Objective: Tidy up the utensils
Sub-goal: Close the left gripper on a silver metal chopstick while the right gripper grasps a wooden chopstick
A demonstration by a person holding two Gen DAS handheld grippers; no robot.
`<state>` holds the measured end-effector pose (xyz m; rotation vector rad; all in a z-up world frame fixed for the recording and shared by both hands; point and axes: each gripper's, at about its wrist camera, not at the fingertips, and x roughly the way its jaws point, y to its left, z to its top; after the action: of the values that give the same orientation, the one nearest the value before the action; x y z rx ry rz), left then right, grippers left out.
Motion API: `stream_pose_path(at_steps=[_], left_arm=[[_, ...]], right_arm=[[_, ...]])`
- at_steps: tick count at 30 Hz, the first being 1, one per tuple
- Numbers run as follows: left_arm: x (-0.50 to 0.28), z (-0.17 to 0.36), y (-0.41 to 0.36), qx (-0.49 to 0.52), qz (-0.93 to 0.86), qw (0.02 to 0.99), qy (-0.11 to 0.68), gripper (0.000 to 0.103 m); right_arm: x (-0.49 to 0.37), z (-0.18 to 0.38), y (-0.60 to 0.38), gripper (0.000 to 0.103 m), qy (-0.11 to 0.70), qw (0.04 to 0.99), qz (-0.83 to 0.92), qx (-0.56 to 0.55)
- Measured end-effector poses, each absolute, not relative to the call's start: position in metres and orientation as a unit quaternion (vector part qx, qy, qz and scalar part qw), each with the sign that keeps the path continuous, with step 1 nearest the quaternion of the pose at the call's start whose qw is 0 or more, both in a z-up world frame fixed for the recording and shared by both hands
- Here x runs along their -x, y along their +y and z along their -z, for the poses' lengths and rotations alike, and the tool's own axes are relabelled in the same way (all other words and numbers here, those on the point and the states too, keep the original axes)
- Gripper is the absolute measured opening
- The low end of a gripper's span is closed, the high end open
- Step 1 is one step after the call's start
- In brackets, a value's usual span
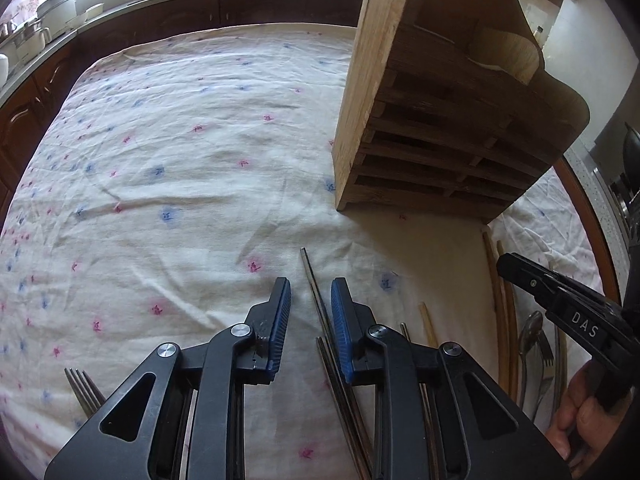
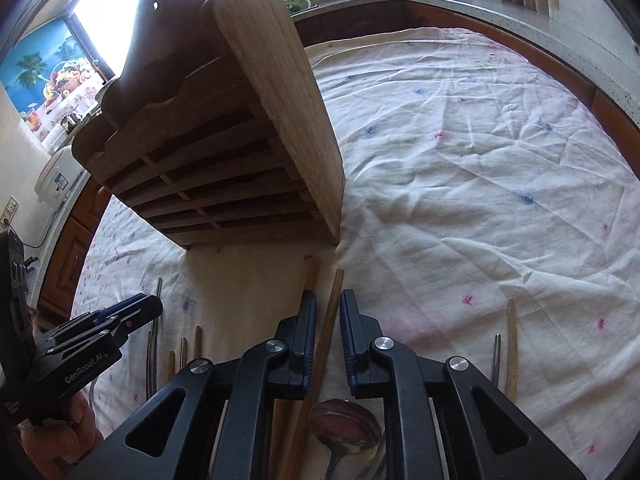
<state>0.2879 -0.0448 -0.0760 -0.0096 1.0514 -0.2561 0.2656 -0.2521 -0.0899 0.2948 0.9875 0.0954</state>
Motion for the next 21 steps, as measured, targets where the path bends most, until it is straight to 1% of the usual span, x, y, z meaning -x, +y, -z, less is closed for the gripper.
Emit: stream_pose_path(at_steps=[3,5,8,11,12,14,17,21], left_arm=[[-0.286,0.076,-0.050,-0.015,0.127,0.855,0.504,0.020],[-0.289,0.076,-0.050,-0.017,0.127,0.852,0.508,0.019],[-0.296,0.075,-0.049,-0.016,0.130,0.847,0.516,0.020],[-0.296,0.075,-0.056,-0.039,0.125,0.850,0.510,0.019],[-0.296,0.076,-0.060,-0.053,0.123,0.852,0.506,0.017],[-0.296,0.076,-0.065,-0.068,0.124,0.856,0.498,0.008],[-0.295,0.076,-0.069,-0.073,0.128,0.858,0.492,0.007],[-0.287,0.069,-0.065,-0.049,0.146,0.862,0.482,0.004]], right_arm=[[-0.267,0.090,-0.250,0.013,0.476,0.867,-0.047,-0.140],[-0.268,0.090,-0.251,0.011,0.477,0.867,-0.046,-0.134],[-0.269,0.089,-0.248,0.011,0.482,0.866,-0.046,-0.125],[-0.269,0.089,-0.246,0.011,0.480,0.869,-0.045,-0.116],[-0.269,0.089,-0.244,0.011,0.479,0.870,-0.043,-0.113],[-0.269,0.089,-0.241,0.010,0.475,0.873,-0.042,-0.104],[-0.268,0.090,-0.242,0.008,0.471,0.875,-0.043,-0.106],[-0.264,0.085,-0.249,0.007,0.463,0.873,-0.063,-0.140]])
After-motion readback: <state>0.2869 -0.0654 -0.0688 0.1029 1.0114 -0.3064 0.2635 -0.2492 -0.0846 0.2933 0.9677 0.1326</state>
